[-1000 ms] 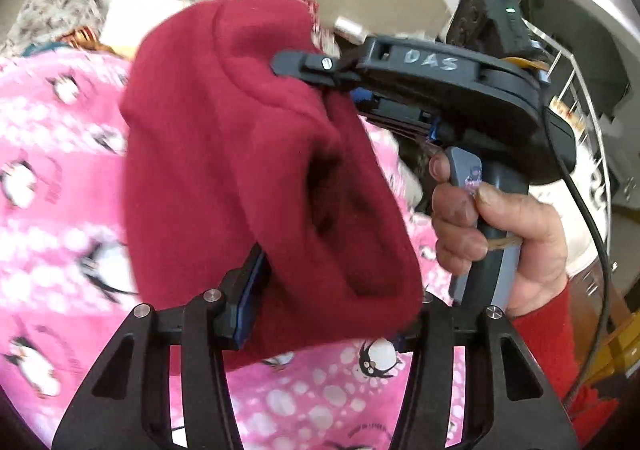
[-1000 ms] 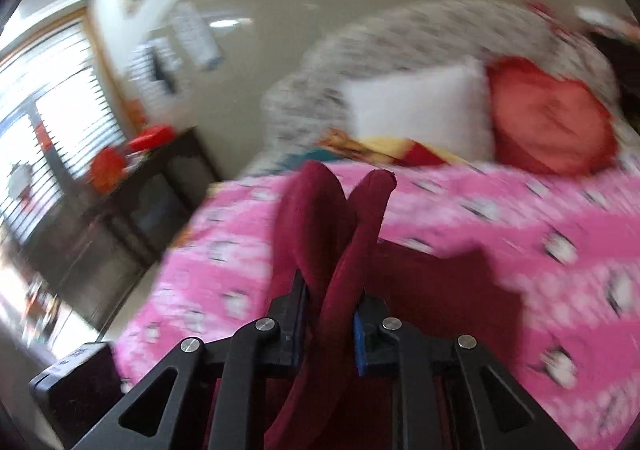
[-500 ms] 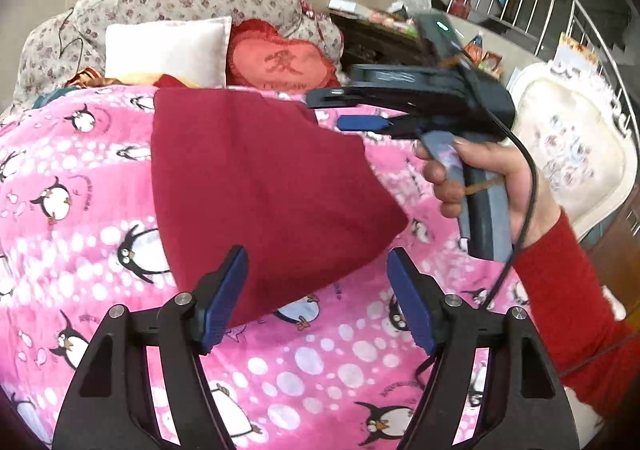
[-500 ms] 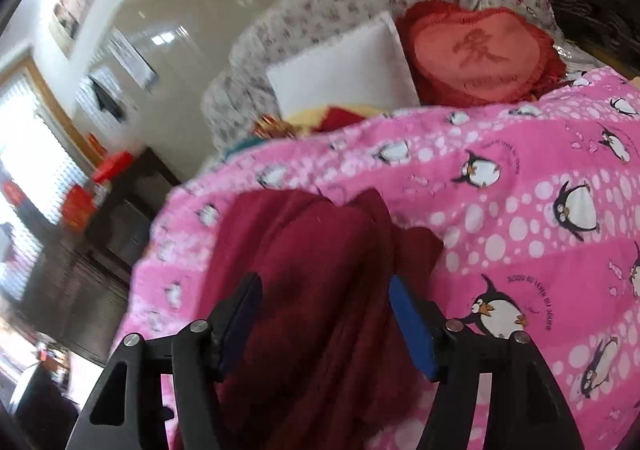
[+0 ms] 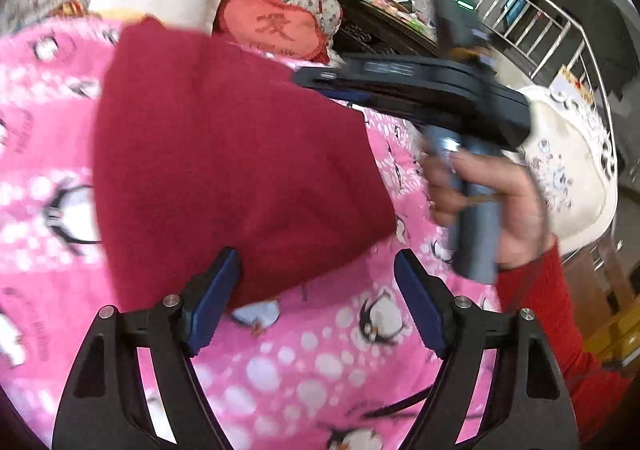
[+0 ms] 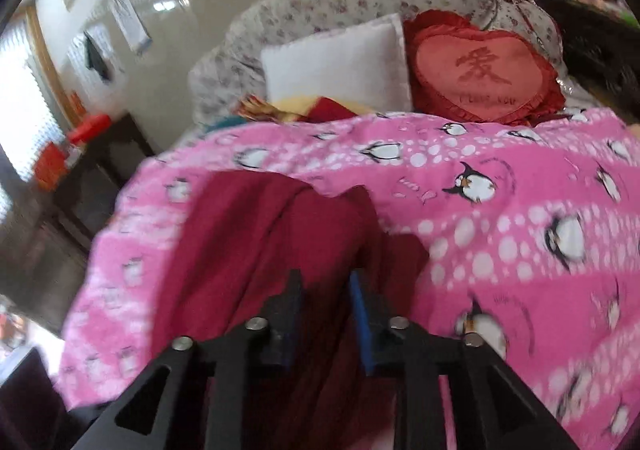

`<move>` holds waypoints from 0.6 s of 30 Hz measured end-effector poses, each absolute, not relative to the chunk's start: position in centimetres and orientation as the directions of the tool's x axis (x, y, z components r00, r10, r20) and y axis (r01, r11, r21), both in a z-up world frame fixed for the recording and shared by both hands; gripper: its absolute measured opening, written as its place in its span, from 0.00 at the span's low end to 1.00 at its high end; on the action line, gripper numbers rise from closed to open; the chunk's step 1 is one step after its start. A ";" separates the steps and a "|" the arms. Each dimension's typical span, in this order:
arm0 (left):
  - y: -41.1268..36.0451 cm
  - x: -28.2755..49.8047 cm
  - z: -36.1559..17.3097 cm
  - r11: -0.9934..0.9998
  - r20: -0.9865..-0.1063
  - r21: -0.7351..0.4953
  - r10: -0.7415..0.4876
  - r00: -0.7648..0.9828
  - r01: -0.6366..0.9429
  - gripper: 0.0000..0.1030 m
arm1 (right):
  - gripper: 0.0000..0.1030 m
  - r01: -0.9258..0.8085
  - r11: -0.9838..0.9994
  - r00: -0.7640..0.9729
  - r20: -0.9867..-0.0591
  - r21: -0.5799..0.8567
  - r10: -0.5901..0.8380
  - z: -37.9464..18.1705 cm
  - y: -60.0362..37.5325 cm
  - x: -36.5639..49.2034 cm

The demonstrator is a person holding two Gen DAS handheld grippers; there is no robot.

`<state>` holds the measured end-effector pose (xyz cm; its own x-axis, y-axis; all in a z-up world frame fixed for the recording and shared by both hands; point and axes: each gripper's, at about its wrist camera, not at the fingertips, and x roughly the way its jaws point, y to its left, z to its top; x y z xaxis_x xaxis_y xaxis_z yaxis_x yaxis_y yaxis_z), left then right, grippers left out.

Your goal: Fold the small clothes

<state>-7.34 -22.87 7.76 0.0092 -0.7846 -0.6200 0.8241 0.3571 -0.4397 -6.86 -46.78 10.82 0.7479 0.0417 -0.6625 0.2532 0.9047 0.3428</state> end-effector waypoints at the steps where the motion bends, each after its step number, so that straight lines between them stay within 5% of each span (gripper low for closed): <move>1: -22.3 -7.6 8.2 0.363 -0.624 -0.409 -0.780 0.033 0.837 0.77 | 0.43 0.212 0.904 0.760 -0.644 0.373 0.088 11.4 -45.9 -8.0; 6: -19.5 -7.7 9.5 0.454 -0.633 -0.249 -0.745 0.210 0.856 0.77 | 0.49 0.104 0.896 0.756 -0.620 0.432 0.211 11.6 -42.1 -11.5; 7: -19.3 -7.3 9.1 0.468 -0.634 -0.262 -0.743 0.214 0.844 0.77 | 0.47 0.095 0.892 0.748 -0.624 0.442 0.229 11.0 -41.5 -11.4; 8: -19.3 -6.6 8.6 0.485 -0.638 -0.304 -0.743 0.203 0.820 0.77 | 0.29 0.101 0.897 0.740 -0.635 0.430 0.222 10.4 -41.0 -11.2; 10: -19.7 -5.7 7.3 0.502 -0.653 -0.368 -0.739 0.167 0.782 0.77 | 0.10 0.121 0.923 0.729 -0.664 0.365 0.166 9.7 -40.2 -10.9; 15: -20.3 -5.4 3.9 0.537 -0.698 -0.369 -0.699 0.156 0.759 0.77 | 0.06 0.173 0.950 0.684 -0.725 0.261 0.075 7.1 -39.4 -12.9; 18: -20.2 -5.6 4.0 0.549 -0.707 -0.353 -0.686 0.168 0.757 0.77 | 0.06 0.180 0.929 0.695 -0.710 0.322 0.112 6.2 -40.4 -13.7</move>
